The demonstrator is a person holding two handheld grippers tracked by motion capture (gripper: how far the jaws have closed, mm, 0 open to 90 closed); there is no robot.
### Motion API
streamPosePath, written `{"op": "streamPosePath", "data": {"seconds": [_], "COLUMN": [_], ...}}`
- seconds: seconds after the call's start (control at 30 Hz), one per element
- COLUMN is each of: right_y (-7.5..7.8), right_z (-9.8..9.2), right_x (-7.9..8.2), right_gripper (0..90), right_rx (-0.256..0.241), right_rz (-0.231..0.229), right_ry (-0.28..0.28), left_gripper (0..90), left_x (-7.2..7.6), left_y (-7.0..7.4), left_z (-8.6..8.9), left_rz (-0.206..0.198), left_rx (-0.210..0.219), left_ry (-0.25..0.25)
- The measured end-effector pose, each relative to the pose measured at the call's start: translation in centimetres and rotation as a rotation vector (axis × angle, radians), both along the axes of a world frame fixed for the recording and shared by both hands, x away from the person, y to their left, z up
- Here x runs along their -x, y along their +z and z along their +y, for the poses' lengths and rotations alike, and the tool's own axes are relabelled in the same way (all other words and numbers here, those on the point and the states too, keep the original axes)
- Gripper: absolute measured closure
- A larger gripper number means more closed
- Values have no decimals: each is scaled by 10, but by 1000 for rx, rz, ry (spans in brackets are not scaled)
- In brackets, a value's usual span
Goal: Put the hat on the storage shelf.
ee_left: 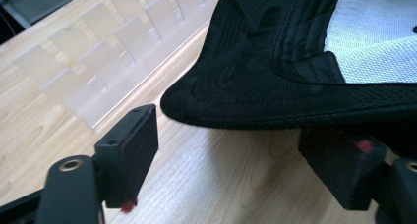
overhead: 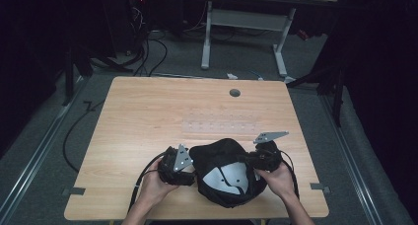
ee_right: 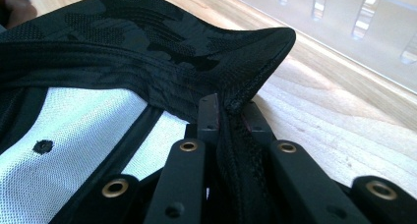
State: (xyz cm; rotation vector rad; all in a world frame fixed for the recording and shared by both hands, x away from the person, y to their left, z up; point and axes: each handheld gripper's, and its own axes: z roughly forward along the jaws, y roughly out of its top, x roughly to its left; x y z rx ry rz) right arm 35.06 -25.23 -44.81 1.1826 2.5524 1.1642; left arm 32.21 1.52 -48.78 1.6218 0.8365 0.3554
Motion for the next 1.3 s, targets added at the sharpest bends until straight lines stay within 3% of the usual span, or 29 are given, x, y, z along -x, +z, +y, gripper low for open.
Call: {"op": "streamPosePath", "data": {"seconds": [0.27,0.53,0.87,1.07,1.3], "right_y": [4,7,10,10,7], "right_z": [1,4,7,6,4], "right_x": [-4,-6,-7,-9,-13], "right_gripper": [825,825,819,782,687], "right_rx": [-1,3,-3,-54,-110], "right_rz": [25,46,42,48,61], "right_ry": [22,38,71,78,65], "left_gripper": [294,324,457,560,637], "left_x": [3,4,10,14,19], "left_y": [3,5,6,10,11], "left_z": [0,1,4,8,11], "left_rz": [-49,-60,-58,-39,-27], "left_rx": [-21,-39,-48,-31,-41], "left_ry": [-22,-36,-86,-125,-140]}}
